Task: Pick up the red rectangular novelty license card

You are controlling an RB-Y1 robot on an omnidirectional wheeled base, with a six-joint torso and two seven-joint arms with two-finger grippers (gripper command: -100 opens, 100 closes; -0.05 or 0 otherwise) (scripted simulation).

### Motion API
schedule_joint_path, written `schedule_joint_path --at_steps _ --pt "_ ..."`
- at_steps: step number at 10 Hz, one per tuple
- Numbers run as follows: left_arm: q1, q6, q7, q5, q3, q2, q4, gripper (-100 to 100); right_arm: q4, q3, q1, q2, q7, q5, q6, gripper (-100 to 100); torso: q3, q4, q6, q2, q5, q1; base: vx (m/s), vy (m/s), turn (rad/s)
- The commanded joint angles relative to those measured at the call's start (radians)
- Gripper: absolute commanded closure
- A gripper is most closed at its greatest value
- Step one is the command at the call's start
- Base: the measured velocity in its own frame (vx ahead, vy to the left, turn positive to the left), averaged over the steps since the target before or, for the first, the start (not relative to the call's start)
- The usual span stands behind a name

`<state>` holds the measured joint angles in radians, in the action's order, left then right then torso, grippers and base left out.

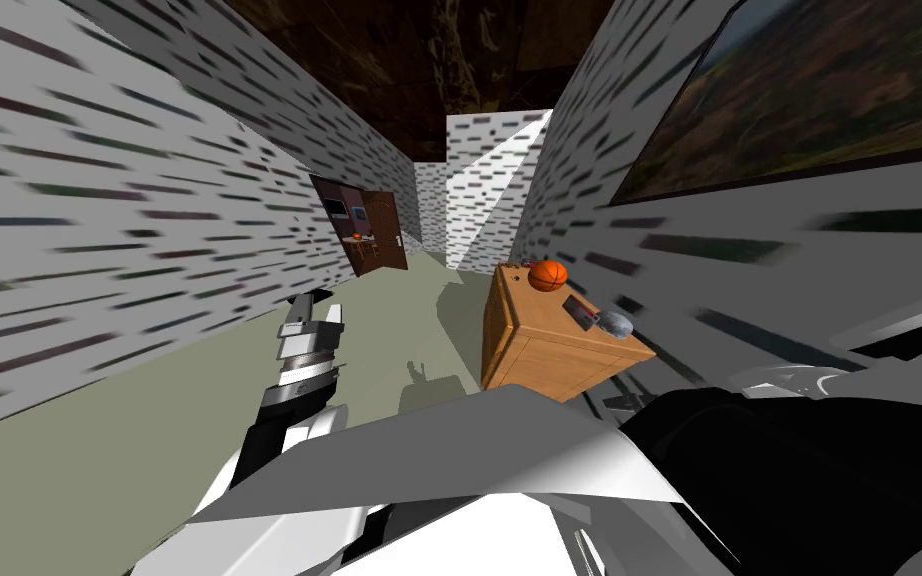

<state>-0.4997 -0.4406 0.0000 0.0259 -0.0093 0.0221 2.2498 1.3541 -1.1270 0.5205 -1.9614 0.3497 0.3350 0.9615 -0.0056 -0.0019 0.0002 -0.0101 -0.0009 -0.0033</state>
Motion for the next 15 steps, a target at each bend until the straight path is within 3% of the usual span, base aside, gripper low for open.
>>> schedule_joint_path --at_steps 1,4,5,7,9,10,13,15 --pt "0.000 0.000 0.000 0.000 0.000 0.000 0.000 0 -0.022 -0.010 0.004 -0.030 0.005 0.006 0.019 -100 0.000 0.000 0.000 0.000 0.000 0.000 0.127 -0.035 0.072" --pt "0.000 0.000 0.000 0.000 0.000 0.000 0.000 0 -0.086 -0.045 0.019 -0.121 0.017 0.035 0.071 -100 0.001 0.000 0.000 0.001 0.000 0.000 0.136 -0.049 0.091" --pt "0.000 0.000 0.000 0.000 0.000 0.000 0.000 0 -0.086 -0.045 0.019 -0.122 0.017 0.035 0.071 -100 0.001 0.000 0.000 0.001 0.000 0.001 0.098 -0.042 0.070" --pt "0.000 0.000 0.000 0.000 0.000 0.000 0.000 0 -0.143 -0.077 0.033 -0.191 0.028 0.060 0.117 -100 0.001 0.001 0.000 0.003 0.000 -0.001 0.140 -0.080 0.145" --pt "0.000 0.000 0.000 0.000 0.000 0.000 0.000 0 -0.167 -0.090 0.039 -0.239 0.033 0.071 0.137 -100 0.000 0.000 0.001 0.000 0.000 0.000 0.142 -0.056 0.049" --pt "0.000 0.000 0.000 0.000 0.000 0.000 0.000 0 -0.167 -0.090 0.039 -0.239 0.033 0.071 0.137 -100 0.000 0.000 0.000 0.000 0.000 0.001 0.100 -0.049 0.052" --pt "0.000 0.000 0.000 0.000 0.000 0.000 0.000 0 -0.223 -0.123 0.053 -0.324 0.044 0.096 0.183 -100 0.001 0.000 0.000 0.001 0.000 -0.001 0.130 -0.074 0.102" --pt "0.000 0.000 0.000 0.000 0.000 0.000 0.000 0 -0.223 -0.123 0.053 -0.324 0.044 0.096 0.183 -100 0.001 0.001 0.001 0.003 0.000 0.003 0.056 -0.010 0.004"
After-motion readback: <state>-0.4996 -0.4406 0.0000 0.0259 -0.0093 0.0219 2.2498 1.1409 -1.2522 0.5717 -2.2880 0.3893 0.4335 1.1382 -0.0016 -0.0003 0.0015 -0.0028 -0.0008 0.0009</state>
